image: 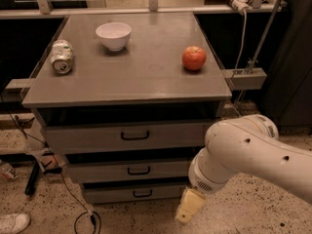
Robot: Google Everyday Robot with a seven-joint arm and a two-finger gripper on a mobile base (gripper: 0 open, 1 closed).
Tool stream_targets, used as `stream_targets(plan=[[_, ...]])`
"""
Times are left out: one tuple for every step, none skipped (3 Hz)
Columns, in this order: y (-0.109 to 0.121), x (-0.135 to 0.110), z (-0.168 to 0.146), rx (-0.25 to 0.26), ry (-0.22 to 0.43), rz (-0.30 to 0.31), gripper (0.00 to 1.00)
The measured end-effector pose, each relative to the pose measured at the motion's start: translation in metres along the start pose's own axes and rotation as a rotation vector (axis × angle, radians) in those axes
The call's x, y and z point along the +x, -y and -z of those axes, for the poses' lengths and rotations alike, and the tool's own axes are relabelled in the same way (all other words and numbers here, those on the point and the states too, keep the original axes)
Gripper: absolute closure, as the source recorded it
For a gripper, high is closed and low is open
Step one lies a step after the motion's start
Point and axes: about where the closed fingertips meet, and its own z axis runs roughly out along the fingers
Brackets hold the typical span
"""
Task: Open middle drawer
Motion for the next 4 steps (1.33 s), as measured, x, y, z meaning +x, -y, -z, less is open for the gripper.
stream_targets(plan=[[0.000,0.000,0.000,0.000,0.000,0.000,0.00],[-0.004,-0.007,-0.042,-0.056,0.019,-0.045,0.00],[0.005,-0.026,-0.086,-0.080,0.049,-0.100,0.00],[0.016,-0.039,-0.120,-0.097,0.083,-0.151,0.00]])
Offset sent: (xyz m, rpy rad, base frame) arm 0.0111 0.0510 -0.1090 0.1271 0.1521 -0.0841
